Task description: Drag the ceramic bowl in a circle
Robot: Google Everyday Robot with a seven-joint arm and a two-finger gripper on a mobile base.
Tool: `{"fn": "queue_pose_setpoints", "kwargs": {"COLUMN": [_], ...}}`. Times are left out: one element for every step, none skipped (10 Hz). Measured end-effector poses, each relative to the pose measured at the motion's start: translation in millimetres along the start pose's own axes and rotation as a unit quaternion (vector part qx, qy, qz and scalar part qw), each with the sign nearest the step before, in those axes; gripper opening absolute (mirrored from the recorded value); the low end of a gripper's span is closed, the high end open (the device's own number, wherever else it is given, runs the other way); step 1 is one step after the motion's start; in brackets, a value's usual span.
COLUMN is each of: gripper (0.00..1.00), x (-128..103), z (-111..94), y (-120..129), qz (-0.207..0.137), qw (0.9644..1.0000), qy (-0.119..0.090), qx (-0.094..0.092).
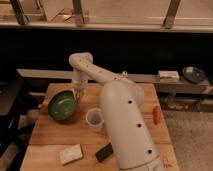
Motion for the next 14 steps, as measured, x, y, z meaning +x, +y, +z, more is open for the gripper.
{"fn": "queue_pose_setpoints", "kwargs": {"gripper": [0.00, 0.00, 0.00, 0.00, 0.00, 0.00, 0.00, 0.00, 0.00, 0.00, 0.00, 0.00, 0.00, 0.00], "x": [10, 18, 27, 33, 33, 25, 13, 1, -11, -24, -30, -35, -37, -34], "z": [1, 2, 0, -8, -15, -26, -33, -38, -40, -39, -34, -30, -24, -14], "y": [-8, -16, -32, -55, -69, -81, -85, -85, -79, -67, -57, -46, -33, -17], "qz": [0.010, 0.020, 0.040, 0.067, 0.084, 0.098, 0.105, 0.105, 0.100, 0.088, 0.078, 0.066, 0.051, 0.030], "qw": [1.0000, 0.9998, 0.9992, 0.9976, 0.9962, 0.9946, 0.9936, 0.9933, 0.9937, 0.9948, 0.9959, 0.9969, 0.9981, 0.9992], "qy": [0.002, 0.005, 0.005, -0.002, -0.009, -0.023, -0.035, -0.042, -0.047, -0.049, -0.045, -0.042, -0.035, -0.022], "qx": [0.000, 0.002, 0.008, 0.016, 0.020, 0.023, 0.023, 0.022, 0.019, 0.014, 0.009, 0.004, -0.004, -0.015]}}
